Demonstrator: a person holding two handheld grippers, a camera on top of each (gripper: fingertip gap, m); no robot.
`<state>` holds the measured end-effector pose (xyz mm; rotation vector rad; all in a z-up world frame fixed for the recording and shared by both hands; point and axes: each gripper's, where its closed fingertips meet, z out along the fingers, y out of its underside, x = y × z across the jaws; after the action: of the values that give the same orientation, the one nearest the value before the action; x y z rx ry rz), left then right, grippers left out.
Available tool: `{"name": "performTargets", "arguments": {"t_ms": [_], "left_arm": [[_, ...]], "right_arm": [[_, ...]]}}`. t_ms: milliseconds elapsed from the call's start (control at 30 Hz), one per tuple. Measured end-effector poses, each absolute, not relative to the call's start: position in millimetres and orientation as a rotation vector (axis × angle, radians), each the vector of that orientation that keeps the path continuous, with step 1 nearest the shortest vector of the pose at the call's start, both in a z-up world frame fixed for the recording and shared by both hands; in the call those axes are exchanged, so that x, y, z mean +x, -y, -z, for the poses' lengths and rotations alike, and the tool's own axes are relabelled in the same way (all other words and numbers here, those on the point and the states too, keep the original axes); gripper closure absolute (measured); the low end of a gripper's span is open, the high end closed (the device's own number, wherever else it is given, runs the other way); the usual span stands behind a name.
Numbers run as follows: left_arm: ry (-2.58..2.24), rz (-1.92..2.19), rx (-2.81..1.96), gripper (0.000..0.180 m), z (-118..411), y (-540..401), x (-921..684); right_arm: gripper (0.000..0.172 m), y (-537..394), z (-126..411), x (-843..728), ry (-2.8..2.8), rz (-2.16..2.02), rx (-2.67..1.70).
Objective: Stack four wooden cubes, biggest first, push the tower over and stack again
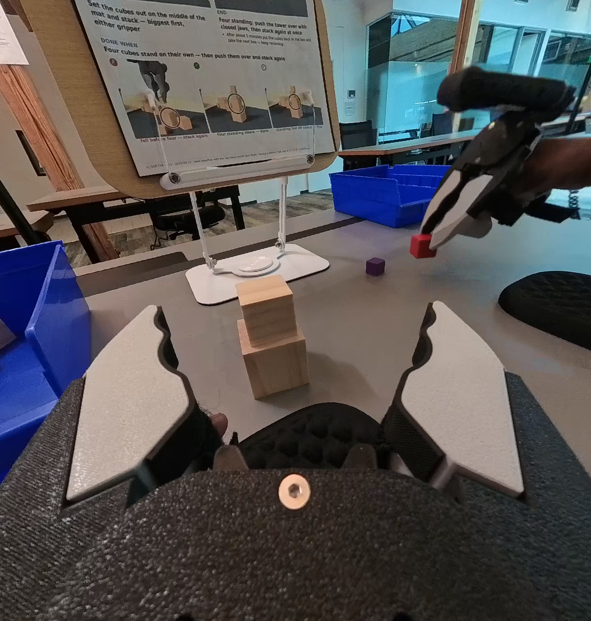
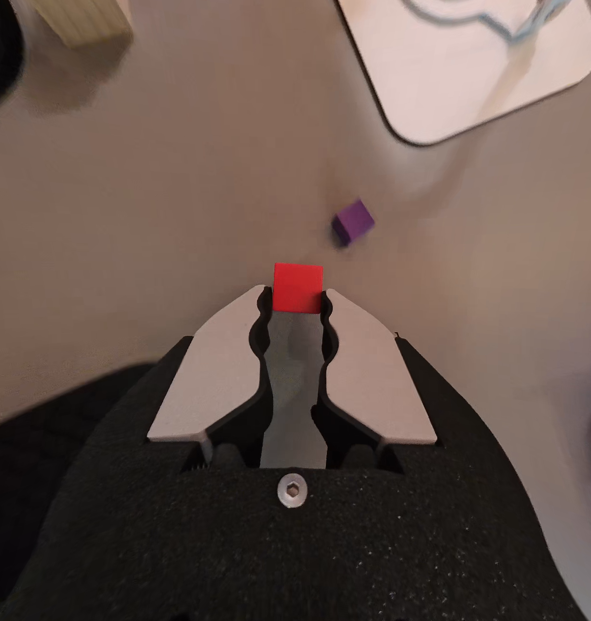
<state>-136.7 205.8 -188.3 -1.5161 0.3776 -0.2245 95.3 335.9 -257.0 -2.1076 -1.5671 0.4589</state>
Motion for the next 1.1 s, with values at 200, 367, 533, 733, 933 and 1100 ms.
{"name": "performTargets", "arguments": {"t_ms": [200,367,533,733,933,1100], "left_arm": [[-0.371,0.228,-1.513,0.043,187.9,-205.6,-137.7],[-0.369,0.229,-1.514,0.043,187.7,-205.7,-137.9],[-0.364,0.236,-1.511,0.043,187.3,-205.6,-138.5],[-0.359,0.245,-1.510,0.043,186.9,-205.4,-139.0],[-0.357,0.251,-1.506,0.043,186.4,-205.0,-139.3],[-0.356,0.254,-1.503,0.044,186.1,-204.7,-139.6]], "right_arm": [[0.145,-307.6,212.0,20.9,1.522,-0.468,-2.107],[0.145,-279.5,183.4,-47.9,1.557,-0.546,-2.044],[0.145,-262.4,176.6,-95.5,1.629,-0.534,-2.015],[0.145,-257.1,184.5,-124.3,1.708,-0.443,-2.018],[0.145,-255.2,191.4,-138.4,1.762,-0.414,-2.021],[0.145,-255.5,196.2,-142.4,1.806,-0.399,-2.006]]}}
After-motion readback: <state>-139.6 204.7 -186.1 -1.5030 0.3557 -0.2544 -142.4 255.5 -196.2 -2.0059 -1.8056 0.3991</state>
